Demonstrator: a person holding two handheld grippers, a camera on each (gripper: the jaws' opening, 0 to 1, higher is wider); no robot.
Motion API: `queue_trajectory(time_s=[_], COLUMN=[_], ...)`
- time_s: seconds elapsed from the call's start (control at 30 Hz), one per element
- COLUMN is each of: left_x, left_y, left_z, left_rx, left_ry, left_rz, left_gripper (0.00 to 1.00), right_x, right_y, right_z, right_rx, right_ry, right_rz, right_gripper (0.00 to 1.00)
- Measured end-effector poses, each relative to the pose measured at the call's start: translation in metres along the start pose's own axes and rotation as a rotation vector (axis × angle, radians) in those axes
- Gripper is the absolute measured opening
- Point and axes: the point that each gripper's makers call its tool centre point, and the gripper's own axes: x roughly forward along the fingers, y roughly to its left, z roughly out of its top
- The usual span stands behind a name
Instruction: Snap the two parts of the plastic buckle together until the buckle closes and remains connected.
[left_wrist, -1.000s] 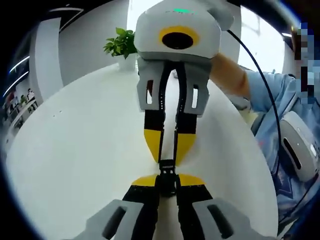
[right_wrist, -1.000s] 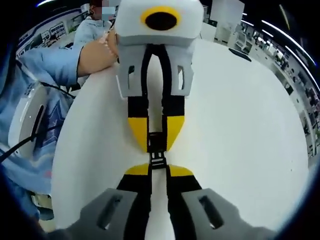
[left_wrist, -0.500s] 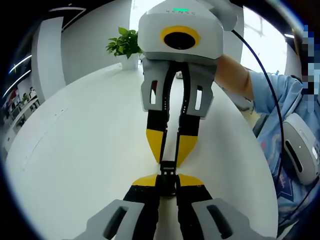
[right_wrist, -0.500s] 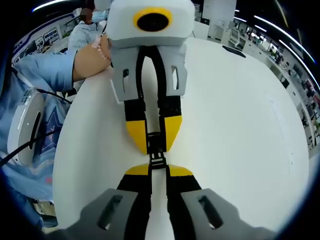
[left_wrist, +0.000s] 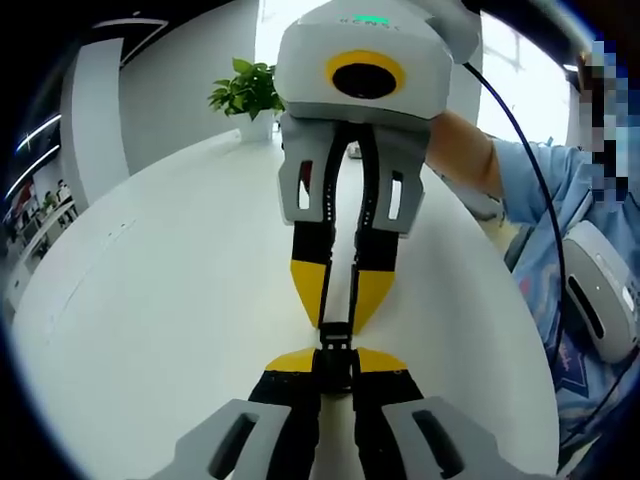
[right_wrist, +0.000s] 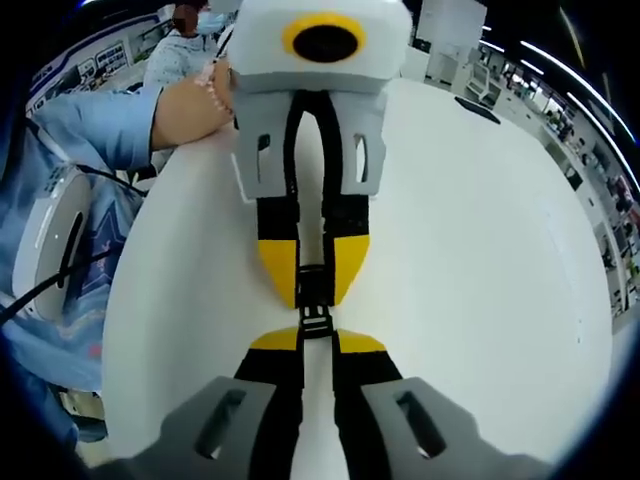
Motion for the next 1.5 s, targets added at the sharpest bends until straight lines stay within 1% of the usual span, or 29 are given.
queue_trajectory(time_s=[0.13, 0.33, 0.37, 0.5, 0.53, 0.63, 0.67, 0.73, 0.77, 0.8, 0.9, 1.0, 1.03, 1.07, 1.1, 1.13, 1.17, 1.23, 1.5], left_x=[0.000, 0.001, 0.000, 0.000, 0.000, 0.000, 0.000, 0.000, 0.000, 0.000, 0.000, 0.000, 0.000, 0.001, 0.001, 0.002, 0.001, 0.001, 0.002], left_y=[-0.001, -0.002, -0.002, -0.002, -0.002, -0.001, -0.002, -0.002, -0.002, -0.002, -0.002, -0.003, -0.003, -0.006, -0.004, -0.004, -0.003, -0.003, -0.003], left_z=[0.000, 0.000, 0.000, 0.000, 0.000, 0.001, 0.001, 0.001, 0.001, 0.001, 0.000, 0.001, 0.001, -0.003, -0.003, -0.004, -0.003, 0.000, 0.001], left_rx=[-0.006, 0.018, 0.011, -0.002, -0.005, -0.009, -0.010, -0.010, -0.010, -0.014, -0.020, -0.020, -0.022, -0.028, -0.027, -0.028, -0.032, -0.024, -0.013], left_ry=[-0.002, 0.009, 0.008, -0.012, -0.013, -0.013, -0.014, -0.017, -0.018, -0.019, -0.023, -0.025, -0.026, -0.013, -0.023, -0.028, -0.033, -0.031, -0.040], left_rz=[-0.001, 0.017, 0.018, 0.005, 0.004, 0.005, 0.004, 0.003, 0.003, 0.002, -0.001, 0.001, 0.001, -0.010, -0.007, -0.009, -0.010, -0.010, -0.009], left_gripper=[0.07, 0.08, 0.08, 0.07, 0.07, 0.07, 0.07, 0.07, 0.07, 0.07, 0.07, 0.06, 0.06, 0.06, 0.06, 0.07, 0.07, 0.07, 0.07], right_x=[0.000, -0.001, -0.001, -0.001, -0.001, -0.001, -0.001, -0.001, -0.001, -0.001, -0.001, 0.000, 0.002, 0.003, 0.007, 0.006, 0.008, 0.009, 0.012], right_y=[-0.001, 0.001, 0.001, 0.001, 0.001, 0.002, 0.002, 0.002, 0.002, 0.002, 0.002, 0.003, 0.004, 0.005, -0.001, -0.001, -0.002, -0.004, 0.001], right_z=[0.000, 0.000, 0.000, 0.000, 0.000, 0.000, 0.001, 0.001, 0.001, 0.001, 0.000, 0.002, 0.004, 0.000, -0.001, -0.003, -0.005, -0.005, -0.002], right_rx=[0.011, 0.025, 0.041, 0.058, 0.058, 0.018, -0.009, -0.013, -0.007, 0.024, 0.065, 0.068, 0.052, 0.066, 0.055, 0.054, 0.040, 0.045, 0.037], right_ry=[-0.002, 0.001, 0.000, 0.006, 0.012, 0.023, 0.025, 0.031, 0.033, 0.039, 0.039, 0.046, 0.041, 0.053, 0.044, 0.041, 0.033, 0.034, 0.047], right_rz=[-0.003, -0.017, -0.018, -0.030, -0.031, -0.023, -0.018, -0.015, -0.014, -0.019, -0.031, -0.037, -0.036, -0.042, -0.035, -0.031, -0.033, -0.032, -0.036], right_gripper=[0.08, 0.08, 0.08, 0.08, 0.08, 0.08, 0.08, 0.08, 0.08, 0.08, 0.08, 0.08, 0.07, 0.07, 0.07, 0.07, 0.07, 0.08, 0.08])
